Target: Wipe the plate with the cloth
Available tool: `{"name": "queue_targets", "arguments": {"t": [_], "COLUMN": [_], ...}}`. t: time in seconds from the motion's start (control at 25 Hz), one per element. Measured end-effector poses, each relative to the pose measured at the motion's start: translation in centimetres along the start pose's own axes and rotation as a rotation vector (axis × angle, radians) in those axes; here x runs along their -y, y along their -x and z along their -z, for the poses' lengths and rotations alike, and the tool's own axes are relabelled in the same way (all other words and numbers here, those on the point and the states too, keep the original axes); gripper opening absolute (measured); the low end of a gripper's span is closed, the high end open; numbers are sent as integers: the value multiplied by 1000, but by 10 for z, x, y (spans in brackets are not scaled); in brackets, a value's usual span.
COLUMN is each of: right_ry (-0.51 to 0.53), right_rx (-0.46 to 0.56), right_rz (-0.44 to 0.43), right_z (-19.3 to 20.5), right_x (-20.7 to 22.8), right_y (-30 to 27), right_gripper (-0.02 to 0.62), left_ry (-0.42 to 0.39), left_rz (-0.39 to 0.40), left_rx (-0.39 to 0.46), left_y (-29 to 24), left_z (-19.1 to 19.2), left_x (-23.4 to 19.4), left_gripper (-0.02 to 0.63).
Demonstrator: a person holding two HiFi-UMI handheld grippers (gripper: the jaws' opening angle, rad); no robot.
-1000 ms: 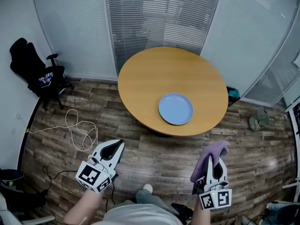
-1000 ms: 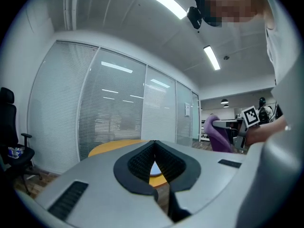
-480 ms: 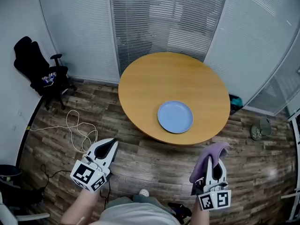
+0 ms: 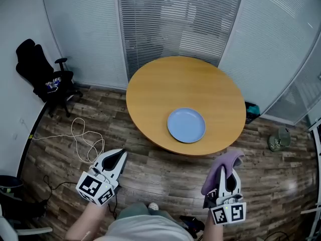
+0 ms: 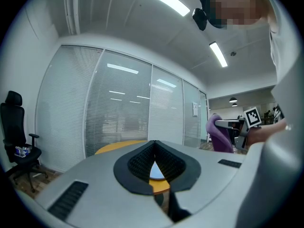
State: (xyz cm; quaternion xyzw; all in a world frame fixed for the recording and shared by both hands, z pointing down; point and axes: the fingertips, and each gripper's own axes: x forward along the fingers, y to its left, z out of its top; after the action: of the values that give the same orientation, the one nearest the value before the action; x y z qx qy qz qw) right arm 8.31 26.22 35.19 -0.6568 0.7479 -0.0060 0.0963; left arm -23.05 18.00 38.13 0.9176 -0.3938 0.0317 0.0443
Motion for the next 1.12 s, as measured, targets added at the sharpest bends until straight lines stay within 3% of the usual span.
{"name": "queue_targets", "arguments": {"t": [0.68,1.12], "right_ry": [-8,11], "right_rx": [13,25], "right_rz": [-15,35], "right_z": [-5,-13], "right_x": [-1,15], "right_y": [2,14], "right_gripper": [51,51], "left_ry": [-3,-8], "left_rz": [28,93], "left_rx": [-3,-5], "left_y": [-7,-34], "left_z": [0,-1], "left_x": [15,26], "left_gripper": [12,12]}}
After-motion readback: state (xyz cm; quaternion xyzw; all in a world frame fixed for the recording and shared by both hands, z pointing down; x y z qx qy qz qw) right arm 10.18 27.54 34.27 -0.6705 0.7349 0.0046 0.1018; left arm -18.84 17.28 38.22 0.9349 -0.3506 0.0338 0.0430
